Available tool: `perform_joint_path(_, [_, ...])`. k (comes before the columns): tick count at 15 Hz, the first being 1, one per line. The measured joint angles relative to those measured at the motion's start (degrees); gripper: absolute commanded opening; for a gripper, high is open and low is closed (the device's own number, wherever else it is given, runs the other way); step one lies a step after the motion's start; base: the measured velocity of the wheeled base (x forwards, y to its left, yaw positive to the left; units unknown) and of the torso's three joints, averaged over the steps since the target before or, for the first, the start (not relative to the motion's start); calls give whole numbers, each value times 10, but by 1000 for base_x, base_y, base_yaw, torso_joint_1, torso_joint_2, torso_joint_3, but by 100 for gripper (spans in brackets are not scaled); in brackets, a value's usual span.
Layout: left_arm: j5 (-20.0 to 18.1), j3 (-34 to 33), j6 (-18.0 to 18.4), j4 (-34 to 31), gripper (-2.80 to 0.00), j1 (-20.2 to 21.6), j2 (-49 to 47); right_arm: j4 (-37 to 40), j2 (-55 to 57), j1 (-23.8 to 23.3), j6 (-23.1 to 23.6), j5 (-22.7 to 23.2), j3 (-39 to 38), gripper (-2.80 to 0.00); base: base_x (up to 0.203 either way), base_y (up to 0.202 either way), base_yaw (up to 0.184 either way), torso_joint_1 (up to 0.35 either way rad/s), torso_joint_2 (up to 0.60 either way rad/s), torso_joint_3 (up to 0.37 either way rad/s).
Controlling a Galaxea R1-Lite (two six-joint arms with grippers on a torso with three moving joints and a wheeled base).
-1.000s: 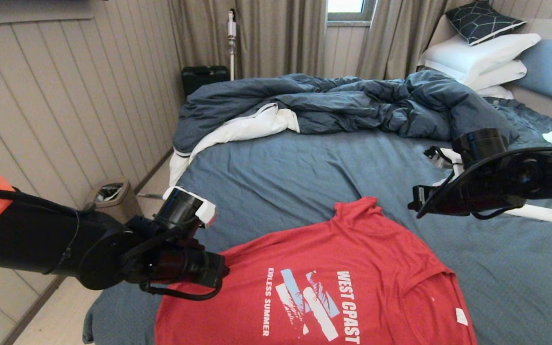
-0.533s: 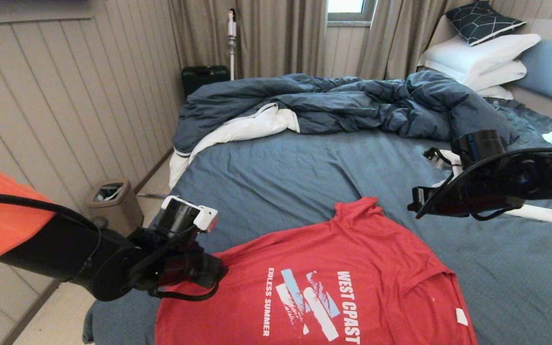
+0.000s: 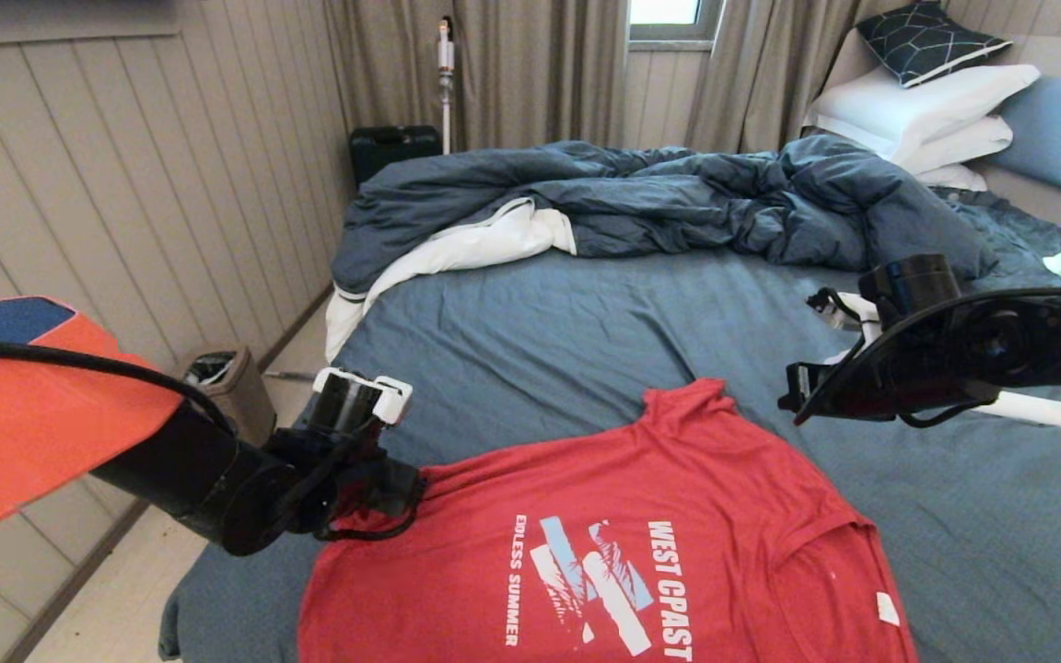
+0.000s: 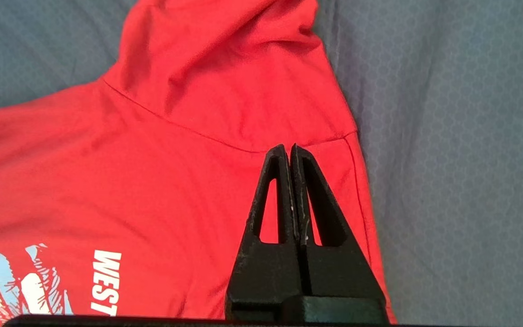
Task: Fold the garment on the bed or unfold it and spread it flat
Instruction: Unford the red T-shirt
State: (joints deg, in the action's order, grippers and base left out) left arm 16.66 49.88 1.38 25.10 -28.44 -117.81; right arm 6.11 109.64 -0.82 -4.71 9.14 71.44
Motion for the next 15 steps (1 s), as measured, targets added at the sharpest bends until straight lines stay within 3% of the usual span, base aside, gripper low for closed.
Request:
perform_joint_path(3, [23, 37, 1, 25, 0, 11, -20, 0, 0, 1, 0, 0, -3, -280, 0, 0, 0, 0, 0, 0])
perform_joint_path(6, [72, 76, 2, 59, 0, 32, -44, -1, -1, 1, 0, 0, -6, -280, 0, 0, 0, 0, 0, 0])
perform_joint_path(10, [72, 95, 0, 50, 0, 54, -38, 0, -3, 2, 0, 0, -7, -280, 0, 0, 0, 0, 0, 0])
perform_joint_path(12, [54, 83, -12, 13, 0, 55, -7, 1, -4, 1, 0, 0, -7, -280, 0, 0, 0, 0, 0, 0])
perform_joint_path(15, [14, 107, -79, -148, 0, 37, 35, 1, -4, 1, 0, 0, -2, -280, 0, 0, 0, 0, 0, 0])
